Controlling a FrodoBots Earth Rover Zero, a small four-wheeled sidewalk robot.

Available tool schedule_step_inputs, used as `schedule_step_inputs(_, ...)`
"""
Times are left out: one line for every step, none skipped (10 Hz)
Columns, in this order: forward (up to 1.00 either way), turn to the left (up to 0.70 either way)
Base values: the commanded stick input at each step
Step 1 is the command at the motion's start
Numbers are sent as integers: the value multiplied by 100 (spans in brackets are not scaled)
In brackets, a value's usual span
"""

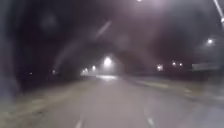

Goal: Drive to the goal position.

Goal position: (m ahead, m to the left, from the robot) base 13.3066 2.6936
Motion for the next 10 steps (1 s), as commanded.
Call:
schedule_step_inputs(100,5)
schedule_step_inputs(100,5)
schedule_step_inputs(100,6)
schedule_step_inputs(100,5)
schedule_step_inputs(100,5)
schedule_step_inputs(100,3)
schedule_step_inputs(100,3)
schedule_step_inputs(100,3)
schedule_step_inputs(100,3)
schedule_step_inputs(100,3)
